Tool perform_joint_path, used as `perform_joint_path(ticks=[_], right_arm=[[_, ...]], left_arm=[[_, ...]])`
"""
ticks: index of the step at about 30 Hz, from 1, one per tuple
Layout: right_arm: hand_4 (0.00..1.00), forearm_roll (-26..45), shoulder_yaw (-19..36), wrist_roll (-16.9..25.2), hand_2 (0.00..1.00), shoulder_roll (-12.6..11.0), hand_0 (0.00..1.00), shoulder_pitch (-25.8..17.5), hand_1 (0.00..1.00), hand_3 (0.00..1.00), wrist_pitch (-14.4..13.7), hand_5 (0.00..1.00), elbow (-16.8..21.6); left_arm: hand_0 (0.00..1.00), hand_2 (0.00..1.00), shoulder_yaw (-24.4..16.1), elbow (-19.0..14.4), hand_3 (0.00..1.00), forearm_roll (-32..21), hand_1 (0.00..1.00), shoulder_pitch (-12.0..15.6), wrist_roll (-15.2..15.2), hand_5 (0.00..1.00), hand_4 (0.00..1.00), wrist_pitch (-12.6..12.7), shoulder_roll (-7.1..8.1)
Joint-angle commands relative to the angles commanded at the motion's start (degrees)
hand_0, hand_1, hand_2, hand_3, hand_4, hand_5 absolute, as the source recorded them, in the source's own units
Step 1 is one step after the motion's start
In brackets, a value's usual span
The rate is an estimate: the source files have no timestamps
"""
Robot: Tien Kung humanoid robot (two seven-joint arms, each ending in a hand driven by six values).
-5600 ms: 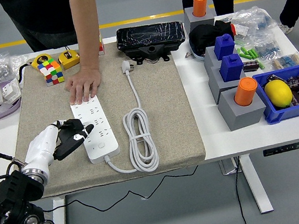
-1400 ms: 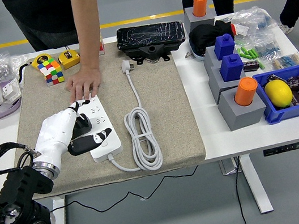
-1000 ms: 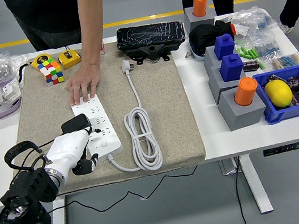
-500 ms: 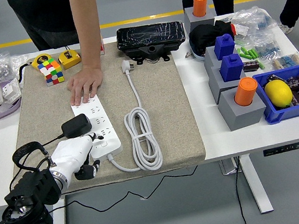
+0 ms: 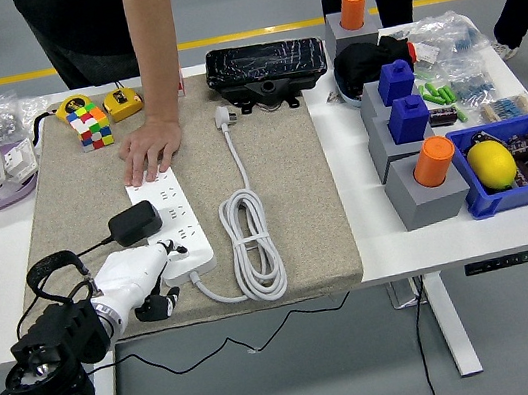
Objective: Pick up the plug,place it near the board,insert it into the board,press the button
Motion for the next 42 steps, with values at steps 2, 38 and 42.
perform_joint_path(ticks=[2,38,42], right_arm=[[0.998,-0.07,0.13,-0.02,0.729,-0.02,0.807,0.02,0.749,0.768,-0.02,0.998,0.00],[0.998,-0.13,0.20,-0.04,0.729,-0.07,0.807,0.07,0.749,0.768,-0.05,0.998,0.00],[0.998,0.13,0.03,0.02,0.729,0.00,0.807,0.08,0.750,0.769,-0.07,0.998,0.00]], left_arm=[[0.147,0.157,-0.06,0.00,0.799,0.04,0.053,-0.10,0.01,0.002,0.546,-0.11,-0.03],[0.147,0.155,-0.25,0.00,0.741,-3.40,0.051,-0.66,-4.95,0.002,0.566,3.82,-1.22],[0.148,0.152,-0.92,0.75,0.651,-5.17,0.049,-0.33,-6.13,0.002,0.571,4.95,-1.65]])
